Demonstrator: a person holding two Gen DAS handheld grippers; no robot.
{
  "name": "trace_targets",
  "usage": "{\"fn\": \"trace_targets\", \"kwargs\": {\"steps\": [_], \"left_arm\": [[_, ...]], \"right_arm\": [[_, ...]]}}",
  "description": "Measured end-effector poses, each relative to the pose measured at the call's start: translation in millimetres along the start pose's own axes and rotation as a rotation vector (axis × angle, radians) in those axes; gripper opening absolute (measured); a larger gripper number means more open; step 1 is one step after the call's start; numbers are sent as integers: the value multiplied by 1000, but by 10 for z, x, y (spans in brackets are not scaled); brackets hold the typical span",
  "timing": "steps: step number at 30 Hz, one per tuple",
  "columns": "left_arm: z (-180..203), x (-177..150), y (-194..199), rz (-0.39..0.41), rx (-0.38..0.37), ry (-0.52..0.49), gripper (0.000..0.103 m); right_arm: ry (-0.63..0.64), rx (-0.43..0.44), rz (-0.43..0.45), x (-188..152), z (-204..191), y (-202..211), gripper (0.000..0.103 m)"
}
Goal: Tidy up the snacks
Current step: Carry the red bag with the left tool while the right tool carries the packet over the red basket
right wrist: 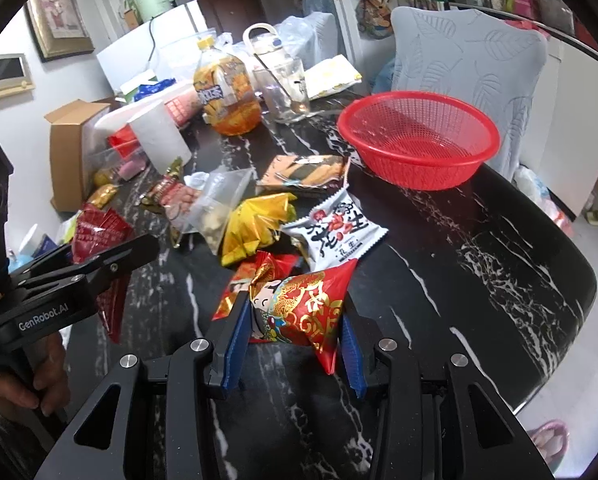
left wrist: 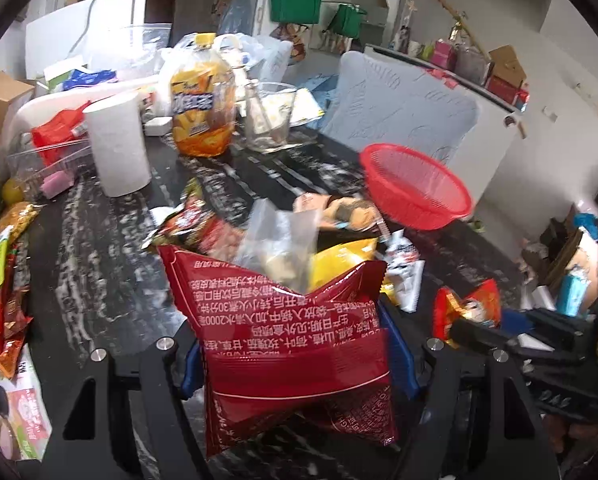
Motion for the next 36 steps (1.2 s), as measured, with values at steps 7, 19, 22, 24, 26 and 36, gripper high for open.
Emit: {"fn": "trace_targets", "kwargs": {"steps": [7,19,22,24,26,36], "left_arm": [[247,141,25,13,-35,-15,71],[885,665,-198,55,-131,-91,71],[1029,801,-285,66,-144,-100,71],[1107,870,-341,74,-143,-108,71],[1179,942,-405,83,-138,-118,71],[1533,1354,-652,134,-151,-114,71]], "right_arm": [[20,15,33,86,36,138,41],[47,-27,106,450,451,304,41],[45,-44,117,568,610,328,41],[39,-68,127,653,746,339,41],[32,-87,130,736,885,332,41],[35,-130,144,1058,1304,292,41]]}}
Point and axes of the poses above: each gripper's, at about its wrist camera, not at the fingertips, and y roughly against the way its jaws point, z to its right, x to its top, the point moved 4 cm from there along -y, roughly the way its jaws point, and after that the axes turned 13 degrees about y, right-handed, at the moved point
